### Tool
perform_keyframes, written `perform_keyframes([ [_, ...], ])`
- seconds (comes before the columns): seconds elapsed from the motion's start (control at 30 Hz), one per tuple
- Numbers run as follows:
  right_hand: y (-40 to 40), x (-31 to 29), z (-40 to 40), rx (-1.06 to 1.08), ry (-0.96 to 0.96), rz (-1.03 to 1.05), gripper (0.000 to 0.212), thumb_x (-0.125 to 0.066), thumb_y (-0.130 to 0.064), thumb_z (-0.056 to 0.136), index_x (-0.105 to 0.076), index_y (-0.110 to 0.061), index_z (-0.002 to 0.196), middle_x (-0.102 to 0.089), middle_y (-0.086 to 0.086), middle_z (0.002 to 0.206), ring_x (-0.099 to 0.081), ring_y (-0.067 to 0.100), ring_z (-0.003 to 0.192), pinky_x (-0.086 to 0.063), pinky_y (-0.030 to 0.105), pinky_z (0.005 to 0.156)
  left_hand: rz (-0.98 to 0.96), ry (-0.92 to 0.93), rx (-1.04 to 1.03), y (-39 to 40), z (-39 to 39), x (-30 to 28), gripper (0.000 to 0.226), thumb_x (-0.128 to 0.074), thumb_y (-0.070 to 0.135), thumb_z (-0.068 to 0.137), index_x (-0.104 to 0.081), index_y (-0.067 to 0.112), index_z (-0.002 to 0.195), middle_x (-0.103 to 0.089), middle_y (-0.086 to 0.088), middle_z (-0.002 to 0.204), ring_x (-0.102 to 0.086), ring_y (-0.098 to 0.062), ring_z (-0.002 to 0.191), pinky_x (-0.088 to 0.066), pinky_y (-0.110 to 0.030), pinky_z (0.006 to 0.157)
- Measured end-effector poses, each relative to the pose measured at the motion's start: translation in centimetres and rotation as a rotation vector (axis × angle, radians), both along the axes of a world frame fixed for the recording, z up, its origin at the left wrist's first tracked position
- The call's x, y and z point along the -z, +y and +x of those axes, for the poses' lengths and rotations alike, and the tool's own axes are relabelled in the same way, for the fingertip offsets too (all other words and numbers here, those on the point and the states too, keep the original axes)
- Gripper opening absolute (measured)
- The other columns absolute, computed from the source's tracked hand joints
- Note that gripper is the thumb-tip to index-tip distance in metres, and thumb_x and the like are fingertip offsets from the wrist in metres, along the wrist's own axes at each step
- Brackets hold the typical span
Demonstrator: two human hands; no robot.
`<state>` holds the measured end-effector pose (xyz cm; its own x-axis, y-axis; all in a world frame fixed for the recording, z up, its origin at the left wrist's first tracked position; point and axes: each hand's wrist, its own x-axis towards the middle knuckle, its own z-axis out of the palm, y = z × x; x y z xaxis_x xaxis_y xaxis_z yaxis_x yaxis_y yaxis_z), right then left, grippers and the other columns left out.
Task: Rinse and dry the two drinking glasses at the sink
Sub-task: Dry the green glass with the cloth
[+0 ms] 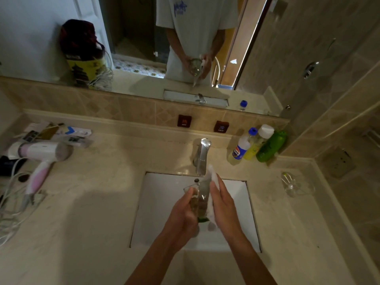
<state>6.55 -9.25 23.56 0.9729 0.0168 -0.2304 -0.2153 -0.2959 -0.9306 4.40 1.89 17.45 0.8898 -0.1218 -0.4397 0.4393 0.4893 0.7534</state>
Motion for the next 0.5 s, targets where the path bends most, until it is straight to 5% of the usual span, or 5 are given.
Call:
perform_keyframes([
  [0.07, 0.1, -0.1, -0.1, -0.046, -0.007, -0.001, 0.036, -0.035, -0.043, 0.102, -0.032, -0.069, 0.128, -0.060, -0.007, 0.135, -0.054, 0.015, 0.129, -0.045, 0.032, 0.107, 0.045, -0.044, 0.015, -0.5, 0.2, -0.1, 0.051, -0.051, 0.045, 0.105, -0.052, 0.010, 0.141, -0.072, -0.020, 0.124, -0.071, -0.033, 0.115, -0.059, -0.044, 0.096],
  [0.13, 0.4, 0.6, -0.5, -0.081, -0.043, -0.025, 0.039, -0.035, -0.051, 0.099, -0.028, -0.074, 0.130, -0.045, -0.016, 0.150, -0.044, 0.004, 0.136, -0.036, 0.031, 0.115, 0.007, 0.035, -0.052, -0.9, 0.3, -0.4, 0.060, -0.058, 0.046, 0.101, -0.039, 0.015, 0.148, -0.069, -0.023, 0.127, -0.070, -0.038, 0.115, -0.059, -0.050, 0.097],
  [0.2, 0.7, 1.3, -1.2, -0.091, -0.079, -0.074, 0.051, -0.034, -0.055, 0.095, -0.024, -0.057, 0.145, -0.037, -0.017, 0.155, -0.039, -0.003, 0.136, -0.034, 0.025, 0.115, -0.023, 0.120, -0.125, -1.3, 0.4, -0.2, 0.071, -0.072, 0.048, 0.091, -0.035, 0.021, 0.145, -0.065, -0.024, 0.127, -0.068, -0.043, 0.116, -0.055, -0.060, 0.101],
  [0.3, 1.0, 2.8, -2.4, -0.069, -0.161, -0.160, 0.061, -0.031, -0.056, 0.098, -0.019, -0.037, 0.154, -0.029, -0.016, 0.159, -0.029, -0.003, 0.143, -0.028, 0.028, 0.120, 0.020, 0.150, -0.222, -1.8, 0.6, 0.5, 0.101, -0.089, 0.059, 0.064, -0.040, 0.013, 0.140, -0.061, -0.029, 0.128, -0.069, -0.044, 0.112, -0.061, -0.056, 0.090],
  [0.5, 1.6, 4.7, -4.4, -0.038, -0.303, -0.219, 0.055, -0.031, -0.048, 0.100, -0.008, -0.046, 0.149, -0.012, -0.028, 0.159, -0.012, -0.007, 0.147, -0.013, 0.009, 0.117, 0.025, 0.104, -0.239, -1.2, 1.1, 1.5, 0.122, -0.087, 0.079, 0.048, -0.052, 0.002, 0.136, -0.060, -0.034, 0.129, -0.070, -0.042, 0.107, -0.060, -0.041, 0.075],
])
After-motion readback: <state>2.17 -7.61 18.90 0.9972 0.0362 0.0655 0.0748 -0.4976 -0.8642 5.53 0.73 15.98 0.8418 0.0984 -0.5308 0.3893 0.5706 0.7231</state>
